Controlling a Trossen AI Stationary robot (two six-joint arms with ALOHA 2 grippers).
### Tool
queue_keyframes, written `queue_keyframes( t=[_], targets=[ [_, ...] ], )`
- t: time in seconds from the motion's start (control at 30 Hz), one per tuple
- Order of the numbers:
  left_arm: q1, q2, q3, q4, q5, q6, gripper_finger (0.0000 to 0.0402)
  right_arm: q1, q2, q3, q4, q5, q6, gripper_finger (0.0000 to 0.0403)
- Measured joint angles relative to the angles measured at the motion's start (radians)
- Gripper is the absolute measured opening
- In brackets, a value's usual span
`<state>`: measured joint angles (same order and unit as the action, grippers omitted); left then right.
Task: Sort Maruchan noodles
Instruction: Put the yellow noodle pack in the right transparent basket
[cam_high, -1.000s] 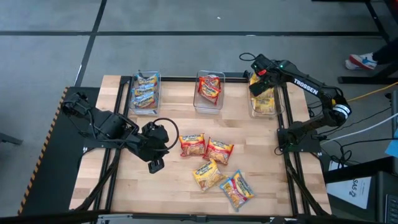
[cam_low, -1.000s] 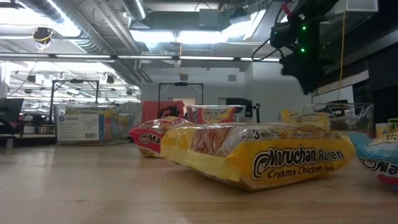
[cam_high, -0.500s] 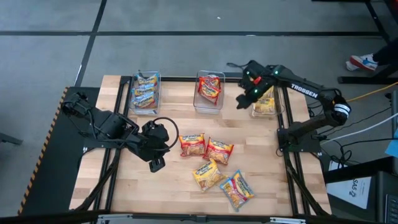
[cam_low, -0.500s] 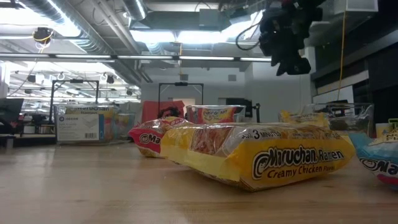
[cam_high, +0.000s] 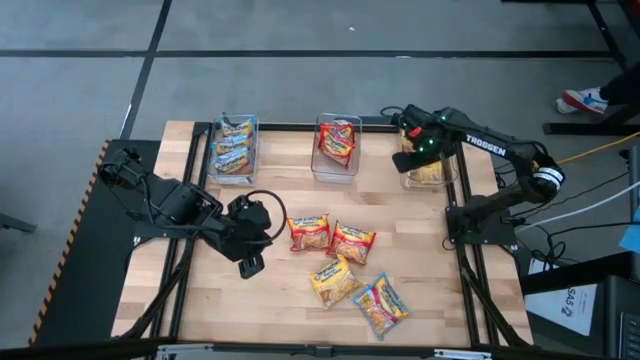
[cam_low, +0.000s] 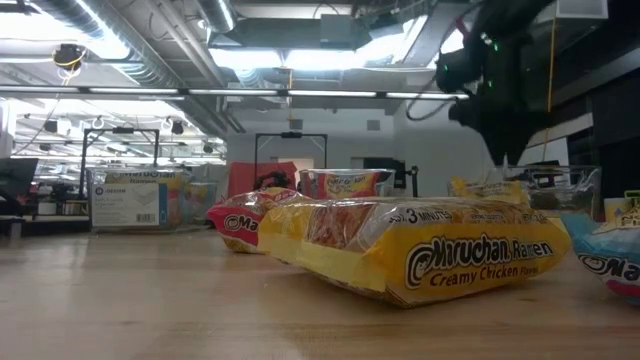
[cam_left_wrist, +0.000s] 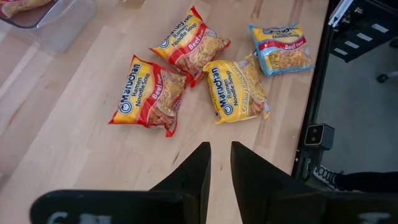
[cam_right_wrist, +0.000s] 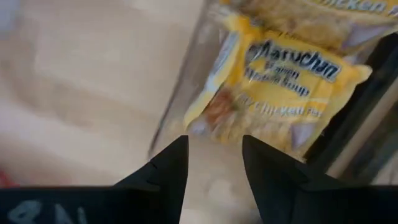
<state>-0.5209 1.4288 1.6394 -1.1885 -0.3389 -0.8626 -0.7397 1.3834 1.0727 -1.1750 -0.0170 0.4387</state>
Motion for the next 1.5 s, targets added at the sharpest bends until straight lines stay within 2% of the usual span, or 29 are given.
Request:
queue_keyframes(
  t=[0.1,0.27,0.53,0.9,1.03,1.27,1.5],
  targets=[
    [0.000,0.000,0.000,0.000,0.000,0.000,0.0057,-0.060,0.000,-0.063,0.062,0.020,0.011,0.0156],
    [0.000,0.000,0.000,0.000,0.007,0.006,0.0057,-0.123,0.000,-0.139,0.110,0.120,0.061,0.0156],
    [0.001,0.000,0.000,0.000,0.010,0.009,0.0057,-0.144,0.000,-0.216,0.279,0.101,0.148,0.0156],
    [-0.020,0.000,0.000,-0.001,0.012,0.009,0.0057,-0.144,0.087,-0.241,0.320,0.090,0.212,0.0154],
    [-0.035,0.000,0.000,-0.001,0.012,0.009,0.0057,-0.144,0.105,-0.237,0.327,0.087,0.197,0.0124],
    [-0.053,0.000,0.000,-0.001,0.012,0.009,0.0057,-0.144,0.084,-0.241,0.368,0.074,0.179,0.0018],
    [-0.052,0.000,0.000,-0.001,0.008,0.009,0.0057,-0.144,0.057,-0.241,0.335,0.075,0.108,0.0003]
  ],
)
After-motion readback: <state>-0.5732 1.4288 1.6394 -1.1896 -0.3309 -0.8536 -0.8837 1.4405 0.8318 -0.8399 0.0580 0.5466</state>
